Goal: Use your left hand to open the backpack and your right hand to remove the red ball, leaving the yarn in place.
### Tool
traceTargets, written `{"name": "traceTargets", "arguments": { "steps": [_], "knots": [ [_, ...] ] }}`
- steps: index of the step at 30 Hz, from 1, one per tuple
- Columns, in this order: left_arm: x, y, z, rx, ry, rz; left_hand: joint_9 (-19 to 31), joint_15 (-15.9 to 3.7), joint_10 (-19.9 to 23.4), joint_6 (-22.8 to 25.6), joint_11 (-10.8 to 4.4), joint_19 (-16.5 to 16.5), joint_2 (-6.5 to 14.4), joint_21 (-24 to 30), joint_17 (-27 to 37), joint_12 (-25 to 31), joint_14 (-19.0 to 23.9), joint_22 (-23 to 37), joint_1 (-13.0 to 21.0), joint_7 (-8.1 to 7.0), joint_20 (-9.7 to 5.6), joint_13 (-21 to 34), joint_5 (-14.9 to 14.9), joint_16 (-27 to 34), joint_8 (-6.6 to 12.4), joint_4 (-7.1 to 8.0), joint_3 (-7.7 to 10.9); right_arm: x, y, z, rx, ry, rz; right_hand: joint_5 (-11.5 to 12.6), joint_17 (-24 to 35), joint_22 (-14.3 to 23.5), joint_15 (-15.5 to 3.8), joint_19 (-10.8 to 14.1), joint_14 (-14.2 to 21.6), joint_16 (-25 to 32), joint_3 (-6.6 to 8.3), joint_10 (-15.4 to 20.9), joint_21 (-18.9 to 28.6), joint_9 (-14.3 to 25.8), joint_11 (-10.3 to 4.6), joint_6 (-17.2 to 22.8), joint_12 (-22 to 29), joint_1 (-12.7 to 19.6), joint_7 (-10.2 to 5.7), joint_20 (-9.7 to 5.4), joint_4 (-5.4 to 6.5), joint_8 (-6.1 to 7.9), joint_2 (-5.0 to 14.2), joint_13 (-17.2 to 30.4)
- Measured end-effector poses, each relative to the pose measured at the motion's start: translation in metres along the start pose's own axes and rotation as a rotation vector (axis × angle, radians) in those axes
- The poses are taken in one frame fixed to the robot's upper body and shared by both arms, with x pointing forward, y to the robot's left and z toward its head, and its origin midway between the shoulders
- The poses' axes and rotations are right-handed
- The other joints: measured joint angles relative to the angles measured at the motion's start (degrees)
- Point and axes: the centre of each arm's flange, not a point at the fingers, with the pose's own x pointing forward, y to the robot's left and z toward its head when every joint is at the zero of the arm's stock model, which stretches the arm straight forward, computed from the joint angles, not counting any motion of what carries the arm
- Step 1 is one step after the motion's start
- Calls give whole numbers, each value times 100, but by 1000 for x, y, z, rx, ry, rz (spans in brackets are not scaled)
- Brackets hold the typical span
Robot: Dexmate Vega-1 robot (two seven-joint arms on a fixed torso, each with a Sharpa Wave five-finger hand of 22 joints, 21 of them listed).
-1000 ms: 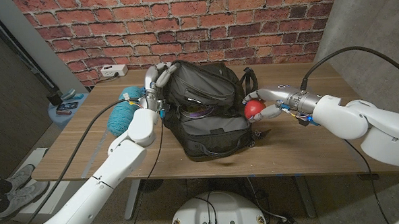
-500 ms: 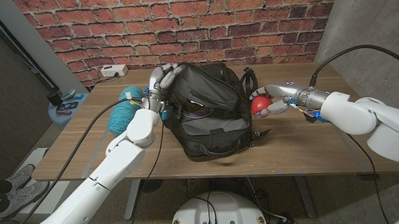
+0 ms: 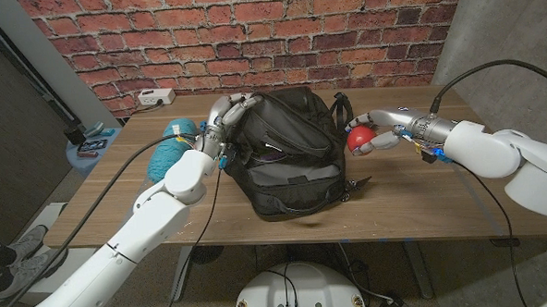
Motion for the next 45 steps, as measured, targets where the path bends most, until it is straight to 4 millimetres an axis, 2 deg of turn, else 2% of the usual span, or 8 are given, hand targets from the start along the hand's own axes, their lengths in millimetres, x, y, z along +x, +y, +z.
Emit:
{"name": "traceTargets", "arguments": {
  "steps": [10, 22, 26, 29, 30, 32, 41, 45],
  "knots": [
    [-5, 7, 5, -5, 26, -70, 12, 126, -263, -220, 99, -103, 62, -40, -59, -86, -208, 0, -61, -110, 57, 0, 0, -73, -21, 49, -49, 5, 0, -4, 8, -13, -2, 0, 28, 0, 0, 0, 0, 0, -15, 0, 0, 0, 0, 0, -3, 3, 0, 0, 15, 0, 0, 5],
    [-14, 24, 15, 20, 62, -174, -108, 437, -1067, -1318, 388, -464, 154, -126, -159, -373, -973, 32, -286, -78, 237, 1, -41, -115, -516, 127, -189, 12, -1, -4, 15, -31, -12, 0, 27, 0, 0, 0, 0, 0, -32, -1, 0, -1, -1, -1, 21, 13, 0, 0, 32, -23, 7, 25],
    [-16, 31, 19, 43, 71, -213, -191, 545, -1426, -1695, 500, -617, 131, -145, -200, -505, -1311, 32, -432, -8, 302, -28, -63, -115, -732, 150, -213, 14, -1, -2, 18, -37, -16, 0, 24, 0, 0, 0, 0, 0, -39, -2, 0, -1, -2, -1, 21, 13, 0, 0, 39, -23, 7, 25],
    [-17, 27, 19, 24, 82, -259, -250, 627, -1719, -2012, 588, -789, 123, -184, -239, -600, -1592, 24, -512, 63, 320, -28, -85, -115, -923, 143, -254, 16, -1, -1, 17, -42, -14, 0, 12, 0, 0, 0, 0, 0, -40, -2, 0, -1, -2, -1, 21, 20, 0, 0, 39, -23, 0, 25],
    [-18, 37, 24, 65, 89, -278, -275, 658, -1808, -2129, 614, -843, 132, -189, -251, -625, -1682, 18, -551, 89, 329, -28, -85, -115, -992, 150, -261, 17, -2, 0, 20, -45, -18, 0, 12, 0, 0, 0, 0, 0, -39, -2, 0, -1, -2, -1, 21, 20, 0, 0, 39, -23, -1, 25],
    [-20, 40, 26, 78, 99, -304, -300, 716, -1960, -2317, 684, -935, -135, -209, -277, -671, -1826, 13, -862, 124, 359, -27, -85, -115, -1103, 150, -261, 18, -2, 1, 19, -48, -19, 0, 21, 0, 0, 0, 0, 0, -39, -2, 0, -1, -2, -1, 21, 20, 0, 0, 39, -44, -1, 24],
    [-26, 53, 36, 122, 143, -399, -335, 834, -2291, -2761, 776, -1118, -38, -220, -343, -756, -2182, 13, -901, 173, 377, -27, -107, -113, -1368, 149, -308, 25, -2, 3, 19, -57, -17, 0, 28, 0, 0, 0, 0, 0, -39, -2, 0, -1, -2, -1, 21, 18, 0, 0, 39, -44, -3, 52],
    [-29, 56, 39, 132, 158, -425, -335, 851, -2333, -2841, 818, -1158, -17, -220, -360, -778, -2223, 14, -922, 196, 398, -53, -113, -113, -1398, 167, -326, 29, -3, 5, 19, -62, -16, 0, 28, 0, 0, 0, 0, 0, -39, -2, 0, -1, -2, -1, 20, 18, 0, 0, 39, -44, -3, 52]
  ]
}}
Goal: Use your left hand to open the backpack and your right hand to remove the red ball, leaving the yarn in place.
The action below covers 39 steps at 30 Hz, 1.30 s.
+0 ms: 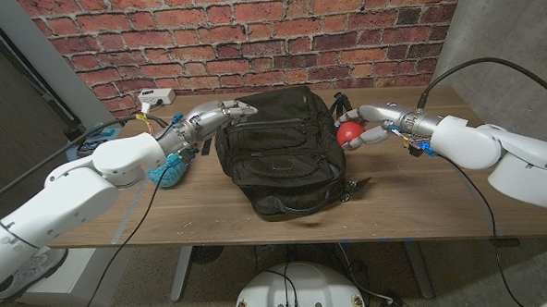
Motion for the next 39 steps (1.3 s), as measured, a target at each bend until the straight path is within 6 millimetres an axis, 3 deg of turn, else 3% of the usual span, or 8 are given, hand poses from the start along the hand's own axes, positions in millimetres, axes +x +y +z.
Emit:
{"name": "traceTargets", "arguments": {
  "steps": [8, 25, 39],
  "knots": [
    [-5, 3, 1, 1, 4, -2, -41, 19, 0, -67, 0, 0, 48, 0, -13, 0, -19, 0, -180, -32, 0, -27, -16, 66, -104, 70, -69, 8, 0, -2, 5, -4, 0, 0, 0, 0, 0, 0, 0, 0, -56, 0, 0, 0, 0, 32, -5, 0, 32, 0, -7, 0, -1, 0],
    [-15, 16, -2, -18, -64, 147, -106, -53, 137, 38, -73, 107, 110, 87, -80, 0, 159, 1, -282, -93, 1, -130, -16, 157, -151, 55, -54, 27, -6, -14, 25, -4, -51, 0, -1, 28, -20, 0, 20, 0, -56, 0, 0, -1, 0, 62, 25, 37, 1, 0, -7, 0, -5, -5],
    [-10, 14, -22, -98, -121, 279, -159, -72, 316, 124, -127, 168, 133, 122, -158, 1, 283, 1, -304, -159, 20, -213, -16, 190, -189, 4, -2, 31, -13, -31, 63, 23, -131, 0, 27, 27, -20, 0, 20, 0, -56, -7, 0, -1, -7, 84, 20, 41, -21, 0, -7, 0, 35, 25]
  ]
}}
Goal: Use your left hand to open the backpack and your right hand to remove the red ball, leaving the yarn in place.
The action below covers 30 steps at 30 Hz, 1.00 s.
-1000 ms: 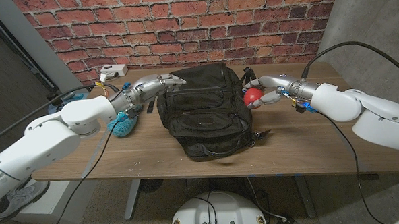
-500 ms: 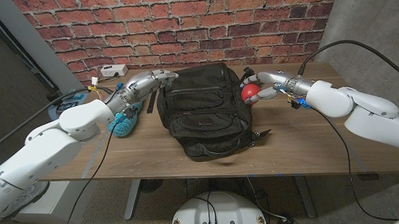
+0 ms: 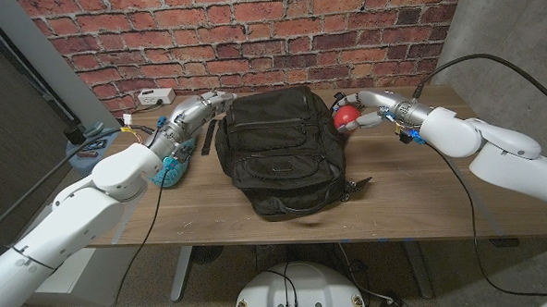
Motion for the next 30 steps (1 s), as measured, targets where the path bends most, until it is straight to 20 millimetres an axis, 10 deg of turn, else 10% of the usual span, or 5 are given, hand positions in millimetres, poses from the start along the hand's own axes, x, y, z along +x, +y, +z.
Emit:
{"name": "traceTargets", "arguments": {
  "steps": [30],
  "knots": [
    [19, -13, -19, -104, -104, 142, -79, -43, 57, -46, -18, 83, 75, 50, -120, -127, 81, 0, -75, -223, 42, -159, 0, 22, -232, -46, 95, 18, -12, -39, 66, 62, -150, 0, 27, -1, -8, 52, 51, 67, -39, 18, 0, 0, 18, 51, 5, 28, 11, -11, 7, 0, 36, -1]
  ]
}}
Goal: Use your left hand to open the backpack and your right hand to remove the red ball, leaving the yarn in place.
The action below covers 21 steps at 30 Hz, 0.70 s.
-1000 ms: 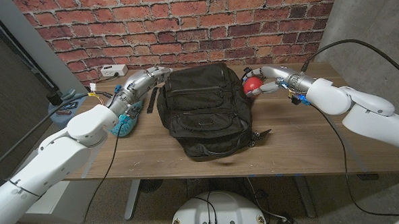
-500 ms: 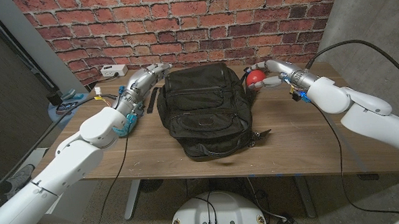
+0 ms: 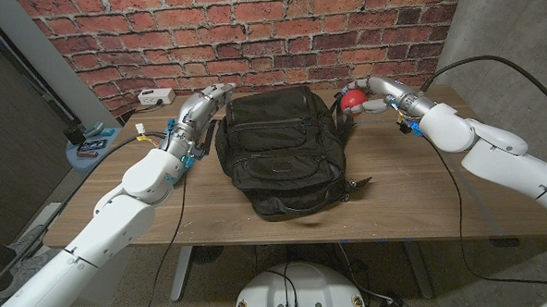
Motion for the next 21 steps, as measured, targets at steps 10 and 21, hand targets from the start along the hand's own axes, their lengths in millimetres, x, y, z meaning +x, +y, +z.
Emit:
{"name": "traceTargets", "arguments": {
  "steps": [10, 21],
  "knots": [
    [-14, 2, -12, 9, 13, 58, -107, -183, -240, -258, -73, 214, 0, 74, -195, -297, -130, 0, 0, -91, 9, -200, 0, -80, -313, -80, 80, 6, -2, -17, -8, 36, -14, -44, -1, 0, 0, 0, 0, 0, 0, -1, 0, 0, -1, 0, -2, 7, 0, 0, 0, 0, 7, 1],
    [-33, 14, -22, 34, 36, 148, -145, -164, -331, -319, -81, 259, -69, 73, -331, -466, -270, -28, -69, -152, -36, -345, 0, -116, -428, -88, 88, 12, -3, -36, -38, 87, -13, -44, -1, 0, 0, 0, 0, 0, 0, 2, 0, 0, 2, 30, -24, 30, -29, 0, 0, 0, 13, 1]
  ]
}}
